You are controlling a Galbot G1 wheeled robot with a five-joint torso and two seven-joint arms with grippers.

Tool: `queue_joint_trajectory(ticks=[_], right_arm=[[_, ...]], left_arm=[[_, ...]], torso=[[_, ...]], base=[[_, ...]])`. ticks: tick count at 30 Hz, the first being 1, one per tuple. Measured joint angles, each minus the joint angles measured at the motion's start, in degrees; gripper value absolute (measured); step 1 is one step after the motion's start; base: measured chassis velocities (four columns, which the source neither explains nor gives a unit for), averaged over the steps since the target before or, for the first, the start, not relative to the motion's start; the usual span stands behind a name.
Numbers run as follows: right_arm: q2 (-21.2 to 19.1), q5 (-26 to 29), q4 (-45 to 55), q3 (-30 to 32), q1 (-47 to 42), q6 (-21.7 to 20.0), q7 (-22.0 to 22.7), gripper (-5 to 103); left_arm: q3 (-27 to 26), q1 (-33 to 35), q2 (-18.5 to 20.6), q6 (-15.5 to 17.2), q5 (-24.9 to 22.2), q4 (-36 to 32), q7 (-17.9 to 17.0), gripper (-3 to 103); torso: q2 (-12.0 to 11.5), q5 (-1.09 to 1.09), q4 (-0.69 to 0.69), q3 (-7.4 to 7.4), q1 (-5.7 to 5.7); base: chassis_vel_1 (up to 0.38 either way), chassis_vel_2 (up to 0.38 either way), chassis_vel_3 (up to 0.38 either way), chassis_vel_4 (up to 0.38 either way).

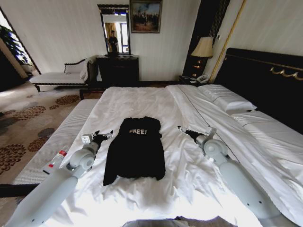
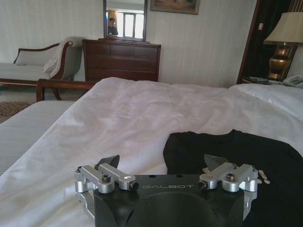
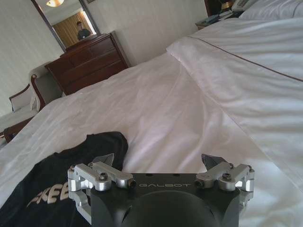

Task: Fold the clothes on the bed.

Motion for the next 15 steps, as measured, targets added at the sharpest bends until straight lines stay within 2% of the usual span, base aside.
queue_joint_trajectory(ticks=[3,4,6,9,11,13,15], right_arm=[[1.1,-0.3,3.7,3.7,-5.7,0.0,-0.2,100],[2.4,-0.4,7.1,7.1,-11.3,-0.2,-0.8,100],[4.2,-1.1,10.9,10.5,-17.2,-0.3,-2.0,100],[5.5,-1.6,13.3,12.5,-20.8,-0.3,-2.8,100],[8.7,-1.8,17.4,14.3,-26.2,-0.5,-3.7,100],[9.6,-1.8,18.2,14.4,-27.1,-0.6,-3.9,100],[14.2,-2.1,20.8,13.8,-31.1,-0.7,-4.7,100]], left_arm=[[-2.3,3.8,-0.8,-0.3,1.0,-1.4,0.5,100],[-4.7,7.6,-1.6,-0.5,1.5,-2.6,1.0,100],[-8.2,12.5,-2.8,-0.7,1.3,-4.4,1.5,100],[-10.6,15.9,-3.6,-0.9,1.2,-5.9,2.0,100],[-15.0,22.0,-5.5,-1.1,0.8,-8.7,3.0,100],[-16.0,23.6,-6.1,-1.3,1.0,-9.3,3.5,102],[-19.3,29.0,-8.1,-1.8,1.4,-11.0,4.7,100]], torso=[[0.0,-0.02,0.02,0.0,0.01],[0.0,-0.04,0.0,0.01,0.01],[0.0,-0.04,0.02,0.0,0.02],[0.0,-0.05,0.02,0.0,0.01],[0.0,-0.03,0.02,0.0,0.02],[0.0,-0.03,0.02,0.0,0.01],[0.0,-0.03,0.02,0.01,0.03]], base=[[0.0,0.0,0.0,0.0],[0.0,0.0,0.0,0.0],[0.0,0.0,0.0,0.0],[0.0,0.0,0.0,0.0],[0.0,0.0,0.0,0.0],[0.0,0.0,0.0,0.0],[0.0,0.0,0.0,0.0]])
